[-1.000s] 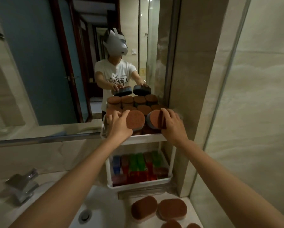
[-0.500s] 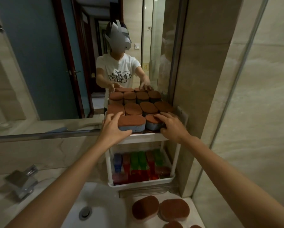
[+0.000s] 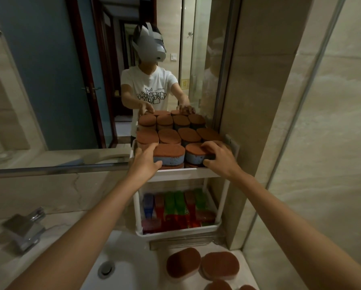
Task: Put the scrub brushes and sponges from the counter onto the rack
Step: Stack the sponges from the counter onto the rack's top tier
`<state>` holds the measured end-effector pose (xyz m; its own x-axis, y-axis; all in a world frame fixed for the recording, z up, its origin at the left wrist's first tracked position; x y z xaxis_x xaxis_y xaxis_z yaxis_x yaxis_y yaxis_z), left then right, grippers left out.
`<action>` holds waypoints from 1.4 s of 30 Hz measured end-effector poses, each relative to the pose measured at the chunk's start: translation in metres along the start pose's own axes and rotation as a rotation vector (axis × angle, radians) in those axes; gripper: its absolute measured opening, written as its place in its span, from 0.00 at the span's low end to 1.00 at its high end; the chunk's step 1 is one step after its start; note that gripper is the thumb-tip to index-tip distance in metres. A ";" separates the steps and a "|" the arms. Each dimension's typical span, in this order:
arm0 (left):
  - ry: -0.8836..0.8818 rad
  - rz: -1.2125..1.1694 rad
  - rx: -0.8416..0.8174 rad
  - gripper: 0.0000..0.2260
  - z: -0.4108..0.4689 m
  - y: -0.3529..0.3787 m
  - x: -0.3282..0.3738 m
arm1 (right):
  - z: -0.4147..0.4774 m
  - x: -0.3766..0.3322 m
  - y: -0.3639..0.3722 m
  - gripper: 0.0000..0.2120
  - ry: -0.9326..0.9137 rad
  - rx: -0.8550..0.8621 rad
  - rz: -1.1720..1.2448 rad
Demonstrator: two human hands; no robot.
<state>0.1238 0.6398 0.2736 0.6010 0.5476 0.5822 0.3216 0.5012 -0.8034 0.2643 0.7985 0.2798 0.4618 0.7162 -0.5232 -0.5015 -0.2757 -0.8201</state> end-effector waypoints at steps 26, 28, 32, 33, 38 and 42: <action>0.197 -0.135 -0.034 0.17 -0.130 0.131 -0.017 | -0.181 0.023 0.077 0.18 0.029 0.138 0.003; 0.093 -0.048 -0.272 0.20 -0.144 0.187 -0.047 | -0.213 0.070 0.117 0.18 0.296 -0.076 -0.043; 0.018 0.085 -0.521 0.24 -0.157 0.244 -0.084 | -0.261 0.123 0.165 0.25 0.616 -0.370 -0.172; 0.003 0.122 -0.554 0.25 -0.157 0.253 -0.092 | -0.267 0.130 0.172 0.27 0.670 -0.392 -0.167; -0.036 0.252 -0.622 0.32 -0.144 0.279 -0.113 | -0.278 0.141 0.199 0.39 0.851 -0.404 -0.094; -0.020 0.341 -0.564 0.34 -0.136 0.284 -0.114 | -0.273 0.139 0.214 0.46 0.873 -0.431 -0.165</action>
<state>0.2462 0.6288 -0.0377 0.7253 0.6282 0.2816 0.4533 -0.1278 -0.8822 0.4213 0.6640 -0.0321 0.9667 0.0897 -0.2397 -0.1529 -0.5489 -0.8218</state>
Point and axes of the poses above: each hand's wrist, its own z-axis towards the middle knuckle, its own y-axis out of the palm, x = y × z, the point moved 9 cm from there along z, towards the middle knuckle, and after that the axes turned 1 degree about -x, right-handed, at the moved point
